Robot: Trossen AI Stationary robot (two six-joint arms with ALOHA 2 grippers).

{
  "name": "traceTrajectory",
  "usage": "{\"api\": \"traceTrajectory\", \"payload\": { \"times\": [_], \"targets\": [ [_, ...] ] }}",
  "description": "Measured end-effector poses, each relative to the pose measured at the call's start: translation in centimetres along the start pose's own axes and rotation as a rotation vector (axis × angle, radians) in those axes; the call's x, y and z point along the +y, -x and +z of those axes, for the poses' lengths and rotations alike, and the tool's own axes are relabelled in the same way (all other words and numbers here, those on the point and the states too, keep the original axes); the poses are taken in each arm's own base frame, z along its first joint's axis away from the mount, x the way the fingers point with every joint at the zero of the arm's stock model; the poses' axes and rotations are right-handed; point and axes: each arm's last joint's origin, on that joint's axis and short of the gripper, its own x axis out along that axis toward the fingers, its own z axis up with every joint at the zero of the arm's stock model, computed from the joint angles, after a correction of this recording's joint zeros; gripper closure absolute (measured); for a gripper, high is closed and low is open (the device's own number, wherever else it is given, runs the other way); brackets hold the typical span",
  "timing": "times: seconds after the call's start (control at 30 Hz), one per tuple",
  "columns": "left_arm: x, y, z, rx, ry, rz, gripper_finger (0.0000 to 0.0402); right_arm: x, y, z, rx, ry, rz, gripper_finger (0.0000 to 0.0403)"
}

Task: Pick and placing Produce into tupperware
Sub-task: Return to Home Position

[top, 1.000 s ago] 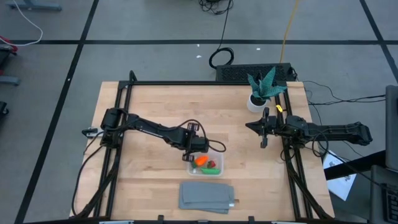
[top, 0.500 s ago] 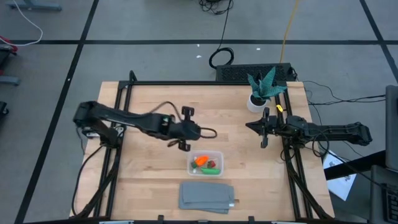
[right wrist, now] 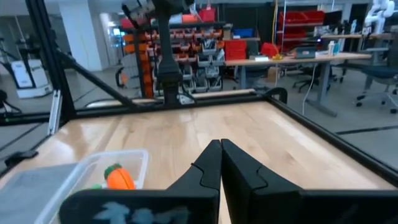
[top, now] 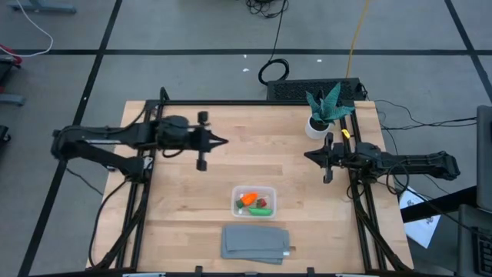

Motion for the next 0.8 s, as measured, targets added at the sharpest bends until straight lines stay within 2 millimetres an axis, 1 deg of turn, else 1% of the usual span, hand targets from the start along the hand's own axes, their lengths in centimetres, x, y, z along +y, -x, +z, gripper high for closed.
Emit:
{"api": "traceTrajectory", "payload": {
  "times": [0.13,0.23,0.33,0.4,0.5,0.67,0.8],
  "targets": [
    [-0.6,1.2,-3.1,-0.108,0.053,-0.013,0.0401,0.0,0.0,0.3,-0.033,-0.029,0.003,0.0403],
    [-1.4,0.9,-5.1,-0.214,0.121,-0.030,0.0401,0.1,0.0,0.7,-0.069,-0.045,0.029,0.0403],
    [-2.5,0.2,-7.4,-0.210,0.105,-0.038,0.0401,0.1,0.1,1.0,-0.100,-0.058,0.038,0.0403],
    [-3.0,0.2,-8.5,-0.189,0.090,-0.032,0.0401,0.2,0.2,1.1,-0.111,-0.064,0.068,0.0403],
    [-3.3,1.1,-9.5,-0.199,0.117,0.007,0.0401,0.3,0.5,1.4,-0.136,-0.079,0.095,0.0403],
    [-3.5,3.3,-10.1,-0.259,0.166,0.045,0.0402,0.3,0.8,1.5,-0.151,-0.084,0.096,0.0403],
    [-4.1,4.7,-11.4,-0.286,0.167,0.086,0.0402,0.3,1.1,1.7,-0.173,-0.085,0.094,0.0403]
  ]
}}
